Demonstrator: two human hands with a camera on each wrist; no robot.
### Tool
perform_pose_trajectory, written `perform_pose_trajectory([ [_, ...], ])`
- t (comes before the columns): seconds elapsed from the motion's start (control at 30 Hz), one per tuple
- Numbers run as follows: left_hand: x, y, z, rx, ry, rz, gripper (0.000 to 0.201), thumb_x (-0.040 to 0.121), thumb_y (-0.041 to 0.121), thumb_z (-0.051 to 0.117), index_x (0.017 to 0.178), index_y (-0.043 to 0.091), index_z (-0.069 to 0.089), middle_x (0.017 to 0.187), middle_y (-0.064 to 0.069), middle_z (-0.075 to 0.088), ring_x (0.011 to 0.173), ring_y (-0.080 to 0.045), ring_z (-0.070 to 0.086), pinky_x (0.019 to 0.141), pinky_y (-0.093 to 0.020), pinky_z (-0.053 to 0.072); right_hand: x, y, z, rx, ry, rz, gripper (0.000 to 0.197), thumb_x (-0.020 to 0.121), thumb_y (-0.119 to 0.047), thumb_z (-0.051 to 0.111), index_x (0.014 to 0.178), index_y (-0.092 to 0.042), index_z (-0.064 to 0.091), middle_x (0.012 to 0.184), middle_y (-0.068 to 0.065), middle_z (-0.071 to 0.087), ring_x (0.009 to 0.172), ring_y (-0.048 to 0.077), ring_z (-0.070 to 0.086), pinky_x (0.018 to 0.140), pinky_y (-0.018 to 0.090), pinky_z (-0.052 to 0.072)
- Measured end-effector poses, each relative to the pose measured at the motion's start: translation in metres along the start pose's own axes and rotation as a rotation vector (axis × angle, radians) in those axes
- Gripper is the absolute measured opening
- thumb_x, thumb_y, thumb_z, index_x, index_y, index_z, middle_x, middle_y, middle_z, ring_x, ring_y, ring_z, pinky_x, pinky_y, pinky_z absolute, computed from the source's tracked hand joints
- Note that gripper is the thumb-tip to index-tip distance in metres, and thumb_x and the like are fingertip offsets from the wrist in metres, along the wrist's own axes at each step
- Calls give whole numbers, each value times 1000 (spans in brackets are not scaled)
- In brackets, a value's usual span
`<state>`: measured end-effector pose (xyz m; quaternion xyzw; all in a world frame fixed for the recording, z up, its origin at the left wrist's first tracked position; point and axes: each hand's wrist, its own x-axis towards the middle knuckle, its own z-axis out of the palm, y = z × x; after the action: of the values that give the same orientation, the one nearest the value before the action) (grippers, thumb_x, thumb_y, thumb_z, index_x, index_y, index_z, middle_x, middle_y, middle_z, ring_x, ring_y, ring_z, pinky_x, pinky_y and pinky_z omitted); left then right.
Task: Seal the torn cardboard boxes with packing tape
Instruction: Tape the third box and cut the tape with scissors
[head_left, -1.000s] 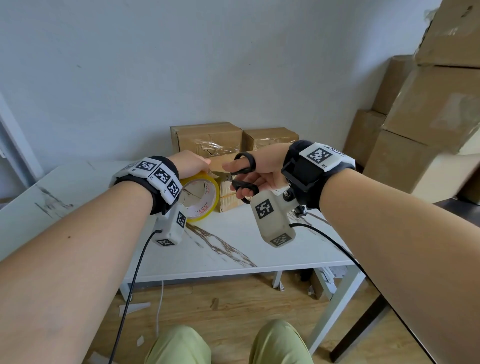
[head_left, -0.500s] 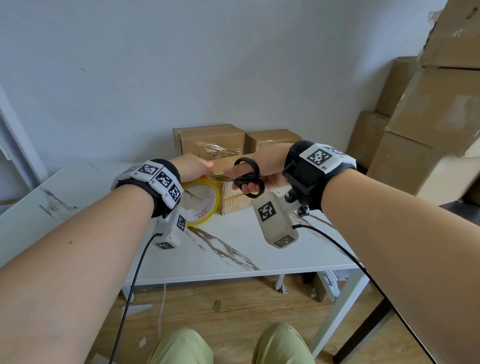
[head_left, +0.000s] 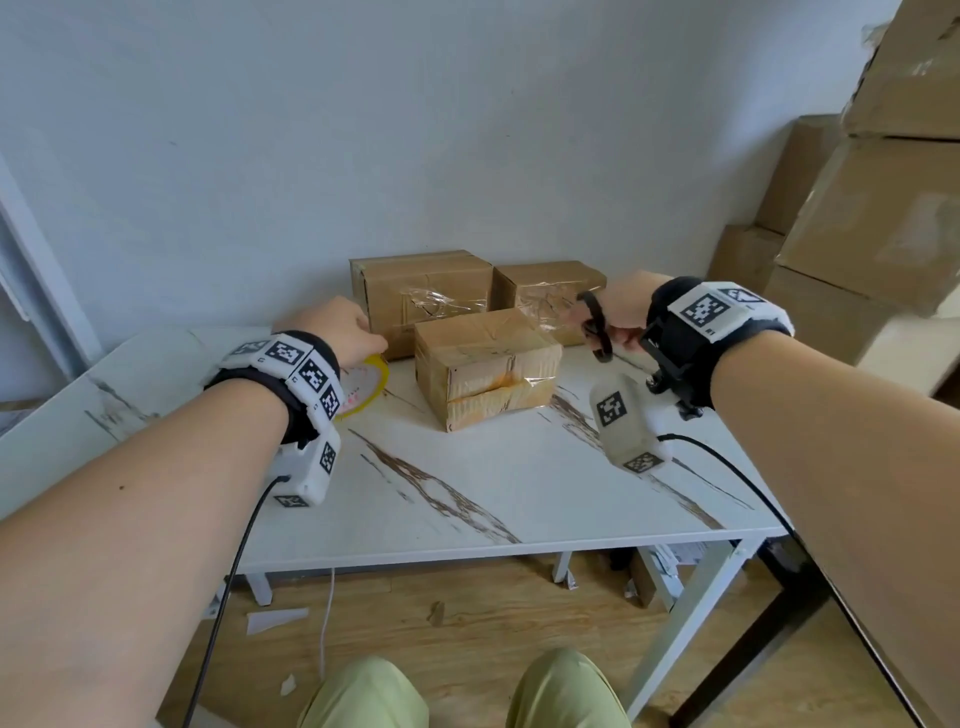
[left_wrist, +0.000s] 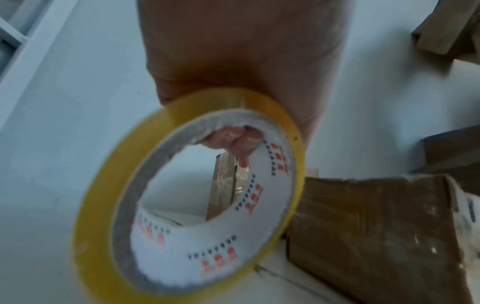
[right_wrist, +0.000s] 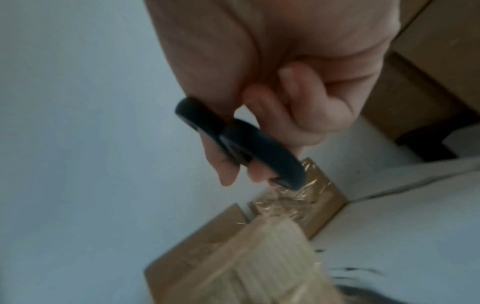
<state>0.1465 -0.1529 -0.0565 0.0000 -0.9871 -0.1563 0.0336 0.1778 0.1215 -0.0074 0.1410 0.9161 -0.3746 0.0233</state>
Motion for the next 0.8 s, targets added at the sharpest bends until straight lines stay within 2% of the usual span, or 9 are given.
perform_pose_trajectory([
  [0.13, -7, 2, 3, 83, 8, 1, 12, 82, 31, 64, 94, 28, 62, 92, 1, 54, 88, -24, 53, 68, -26, 37, 9, 27, 9, -245, 27, 84, 23, 86, -29, 64, 73, -10, 58, 85, 9, 65, 75, 23, 60, 67, 28, 50],
  [0.27, -4, 12, 10, 162, -243, 31, 45, 83, 27, 67, 124, 12, 57, 113, -7, 59, 102, -25, 56, 77, -30, 45, 15, 46, 24, -201, -13, 145, 14, 87, -16, 62, 77, -10, 54, 81, 7, 57, 65, 17, 61, 50, 18, 50],
  [0.33, 0, 13, 15, 114, -275, 6, 52, 84, 26, 66, 131, 8, 52, 91, -6, 64, 85, -22, 59, 70, -29, 46, 25, 51, 30, -324, 10, 178, 17, 85, -22, 61, 78, -7, 60, 78, 9, 60, 69, 24, 55, 62, 26, 49],
  [0.37, 2, 13, 17, 76, -220, -4, 49, 85, 27, 64, 129, 9, 52, 84, -5, 62, 80, -22, 58, 67, -28, 45, 31, 53, 34, -382, 14, 183, 21, 85, -23, 60, 72, -6, 60, 73, 9, 60, 67, 24, 53, 64, 29, 46],
  [0.43, 8, 10, 19, 44, 7, 7, 42, 89, 33, 56, 128, 17, 52, 108, -6, 62, 96, -24, 58, 76, -31, 44, 38, 52, 39, -418, 18, 178, 20, 80, -21, 62, 68, -6, 59, 69, 8, 61, 64, 23, 54, 63, 28, 45],
  [0.57, 26, 17, 17, -124, 105, 75, 51, 91, 52, 46, 130, 20, 52, 138, -9, 44, 122, -27, 48, 100, -38, 39, 42, 42, 37, -132, 51, 77, 27, 85, -12, 61, 110, -5, 60, 104, 13, 60, 82, 21, 56, 79, 33, 55],
  [0.67, 35, 29, 21, -118, -86, 165, 64, 91, 57, 42, 138, 14, 46, 147, -8, 41, 133, -24, 41, 108, -37, 33, 36, 30, 43, 142, -59, 134, 35, 98, -22, 46, 124, 0, 52, 80, 14, 64, 44, 19, 60, 38, 19, 48],
  [0.7, 37, 32, 24, -73, -145, 171, 68, 91, 58, 41, 142, 12, 40, 149, -7, 38, 135, -23, 38, 109, -36, 31, 31, 26, 47, 220, -97, 188, 39, 100, -29, 41, 122, 1, 52, 71, 15, 66, 37, 21, 59, 35, 20, 47],
  [0.8, 39, 35, 29, -48, -208, 145, 77, 86, 60, 49, 143, 10, 36, 146, -7, 41, 131, -24, 42, 105, -35, 36, 29, 24, 57, 241, -193, 247, 67, 94, -56, 37, 123, 2, 49, 80, 21, 70, 69, 30, 71, 64, 38, 60],
])
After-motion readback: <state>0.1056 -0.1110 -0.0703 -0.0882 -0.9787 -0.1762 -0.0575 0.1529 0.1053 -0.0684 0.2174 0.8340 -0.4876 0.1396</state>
